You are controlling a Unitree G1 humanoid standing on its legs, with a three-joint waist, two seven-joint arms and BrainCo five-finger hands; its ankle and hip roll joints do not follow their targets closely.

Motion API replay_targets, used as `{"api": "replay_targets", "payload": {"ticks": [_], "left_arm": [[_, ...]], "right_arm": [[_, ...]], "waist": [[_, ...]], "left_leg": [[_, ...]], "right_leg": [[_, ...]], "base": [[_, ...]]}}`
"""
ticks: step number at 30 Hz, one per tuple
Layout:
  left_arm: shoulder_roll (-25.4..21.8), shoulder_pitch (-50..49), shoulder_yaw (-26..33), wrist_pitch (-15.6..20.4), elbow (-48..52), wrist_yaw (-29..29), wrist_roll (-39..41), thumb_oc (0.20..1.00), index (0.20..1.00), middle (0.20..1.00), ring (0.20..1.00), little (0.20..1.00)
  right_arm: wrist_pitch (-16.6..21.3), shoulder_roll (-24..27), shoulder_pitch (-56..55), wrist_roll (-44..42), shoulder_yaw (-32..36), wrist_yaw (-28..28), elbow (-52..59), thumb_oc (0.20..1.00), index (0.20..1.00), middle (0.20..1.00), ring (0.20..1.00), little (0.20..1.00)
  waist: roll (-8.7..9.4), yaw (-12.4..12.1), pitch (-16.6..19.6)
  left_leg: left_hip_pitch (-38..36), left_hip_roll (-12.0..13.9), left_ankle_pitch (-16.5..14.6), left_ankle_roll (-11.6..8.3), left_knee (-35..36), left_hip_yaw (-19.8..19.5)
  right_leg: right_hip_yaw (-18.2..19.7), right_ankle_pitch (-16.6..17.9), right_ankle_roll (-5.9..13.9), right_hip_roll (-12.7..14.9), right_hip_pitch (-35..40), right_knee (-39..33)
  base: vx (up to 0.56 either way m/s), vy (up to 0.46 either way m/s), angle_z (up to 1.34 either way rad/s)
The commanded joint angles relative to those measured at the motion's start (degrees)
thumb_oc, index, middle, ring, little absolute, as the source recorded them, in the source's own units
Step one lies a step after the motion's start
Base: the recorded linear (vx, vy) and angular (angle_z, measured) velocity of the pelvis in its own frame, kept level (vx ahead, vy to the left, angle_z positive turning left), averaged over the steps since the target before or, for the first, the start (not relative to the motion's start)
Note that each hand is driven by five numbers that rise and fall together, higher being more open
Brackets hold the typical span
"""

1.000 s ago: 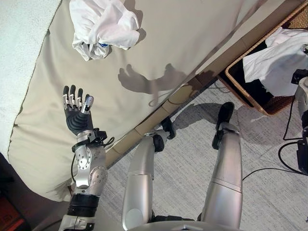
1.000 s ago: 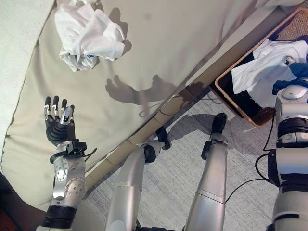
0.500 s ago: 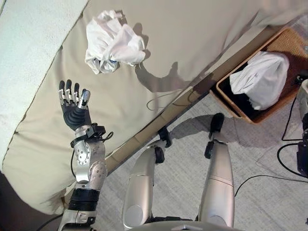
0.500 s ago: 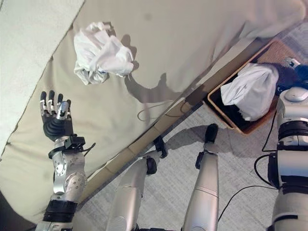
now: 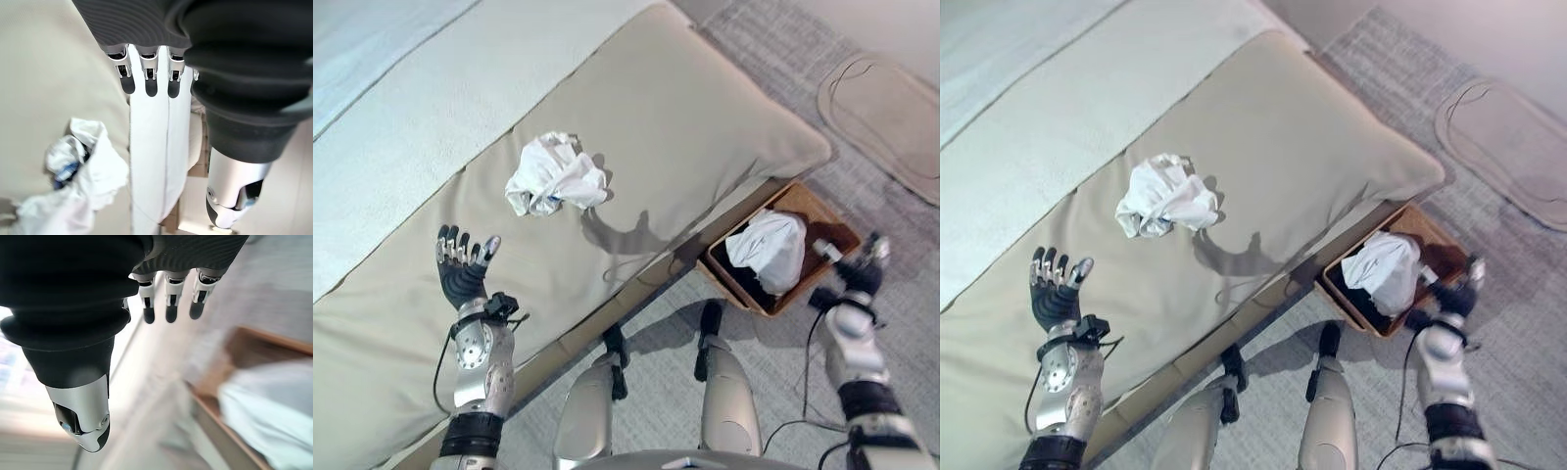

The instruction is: Pick up clothes into the bucket

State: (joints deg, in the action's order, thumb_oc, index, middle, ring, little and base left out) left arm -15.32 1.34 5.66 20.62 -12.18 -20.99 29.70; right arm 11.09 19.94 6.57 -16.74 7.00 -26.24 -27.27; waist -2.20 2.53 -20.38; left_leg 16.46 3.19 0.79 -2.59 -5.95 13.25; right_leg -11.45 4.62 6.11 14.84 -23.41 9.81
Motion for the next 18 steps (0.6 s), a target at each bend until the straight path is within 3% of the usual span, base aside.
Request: {"api": "replay_targets", "payload": {"ticks": [1,6,11,18], "left_arm": [[-6.01,2.1,2.09,-1.1,1.42,-3.53,-13.26,1.0,1.0,1.0,1.0,1.0],[-10.69,9.22,0.61,-6.59,-8.44,-10.16,-27.47,1.0,1.0,1.0,1.0,1.0],[-14.58,16.35,-0.93,-8.2,-16.73,-13.48,-31.08,1.0,1.0,1.0,1.0,1.0],[-16.89,21.92,-2.48,-9.49,-16.91,-18.07,-32.72,1.0,1.0,1.0,1.0,1.0]], "right_arm": [[3.44,-0.8,-0.08,0.89,-2.32,4.13,2.46,1.0,1.0,1.0,1.0,1.0],[2.77,-4.52,-3.96,1.06,-10.46,9.15,3.59,1.0,1.0,1.0,1.0,1.0],[3.21,-3.66,-4.0,1.99,-15.6,11.05,7.14,1.0,1.0,1.0,1.0,1.0],[3.58,-1.13,-2.05,4.48,-17.85,9.56,9.75,1.0,1.0,1.0,1.0,1.0]], "waist": [[1.66,0.36,0.65],[3.88,1.55,-1.03],[6.08,2.07,-4.6],[7.59,1.98,-9.41]], "left_leg": [[-0.71,2.83,2.35,-3.84,0.85,-5.21],[-1.23,3.1,1.88,-3.6,-0.9,-4.72],[2.76,3.62,1.06,-3.36,-5.22,-4.6],[13.2,3.63,-0.18,-2.37,-11.98,-6.58]], "right_leg": [[-0.68,3.73,5.85,4.01,5.54,-3.61],[-0.29,4.01,5.65,3.71,6.12,-3.26],[0.72,4.36,5.43,3.51,2.74,-1.71],[1.16,3.15,4.98,4.74,-5.61,4.04]], "base": [[0.06,0.022,0.06],[-0.02,0.063,0.04],[-0.1,0.056,-0.06],[-0.11,0.044,0.05]]}}
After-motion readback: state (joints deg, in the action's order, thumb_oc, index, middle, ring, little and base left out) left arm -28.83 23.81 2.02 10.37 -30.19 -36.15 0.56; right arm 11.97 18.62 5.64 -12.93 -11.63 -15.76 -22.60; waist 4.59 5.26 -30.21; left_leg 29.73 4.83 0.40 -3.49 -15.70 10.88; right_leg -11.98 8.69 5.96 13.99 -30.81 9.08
